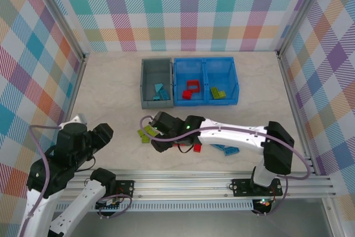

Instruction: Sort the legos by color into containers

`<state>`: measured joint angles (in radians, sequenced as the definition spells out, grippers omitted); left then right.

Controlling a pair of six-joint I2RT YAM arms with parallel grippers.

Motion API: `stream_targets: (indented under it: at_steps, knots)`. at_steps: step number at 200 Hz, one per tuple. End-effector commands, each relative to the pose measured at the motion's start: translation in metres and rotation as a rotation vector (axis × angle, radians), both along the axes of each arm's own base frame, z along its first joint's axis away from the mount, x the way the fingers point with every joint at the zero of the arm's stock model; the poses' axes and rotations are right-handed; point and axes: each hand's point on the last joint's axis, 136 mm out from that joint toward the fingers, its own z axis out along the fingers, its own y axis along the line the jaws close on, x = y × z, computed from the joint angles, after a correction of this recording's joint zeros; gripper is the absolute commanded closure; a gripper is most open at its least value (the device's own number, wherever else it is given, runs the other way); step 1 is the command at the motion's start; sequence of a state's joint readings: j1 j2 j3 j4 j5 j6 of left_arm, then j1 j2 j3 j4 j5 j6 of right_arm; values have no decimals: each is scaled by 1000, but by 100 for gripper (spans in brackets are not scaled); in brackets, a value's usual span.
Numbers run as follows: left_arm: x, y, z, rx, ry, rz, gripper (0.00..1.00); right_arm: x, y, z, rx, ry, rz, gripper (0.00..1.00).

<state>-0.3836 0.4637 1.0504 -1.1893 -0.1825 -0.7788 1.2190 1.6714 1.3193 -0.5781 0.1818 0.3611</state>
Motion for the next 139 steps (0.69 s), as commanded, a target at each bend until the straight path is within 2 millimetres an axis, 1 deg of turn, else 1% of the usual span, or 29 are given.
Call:
stream_targets:
  at_steps: [1,17,22,35,56,77,88,104,139]
  knots:
    - [-10,13,4,-5,-14,60,44,-3,14,3,-10,-1,70,41]
    - [-16,16,8,-10,-29,69,44,2,24,-7,-60,-14,101,39]
    - [-17,17,8,-8,-31,72,44,4,25,-13,-84,-18,109,38]
    - [-20,20,7,-7,-33,75,43,13,31,-21,-136,-43,134,36]
    - [-22,17,6,-21,-30,65,43,28,39,-38,-208,-63,178,31]
    - [-22,14,5,-32,-32,53,43,44,43,-49,-254,-75,197,28]
    - [-22,14,5,-32,-32,50,43,53,43,-54,-274,-75,201,28]
    - [-22,13,4,-32,-26,45,43,58,45,-61,-294,-61,218,30]
    - [-21,11,3,-31,-23,36,43,68,45,-77,-329,-43,225,41]
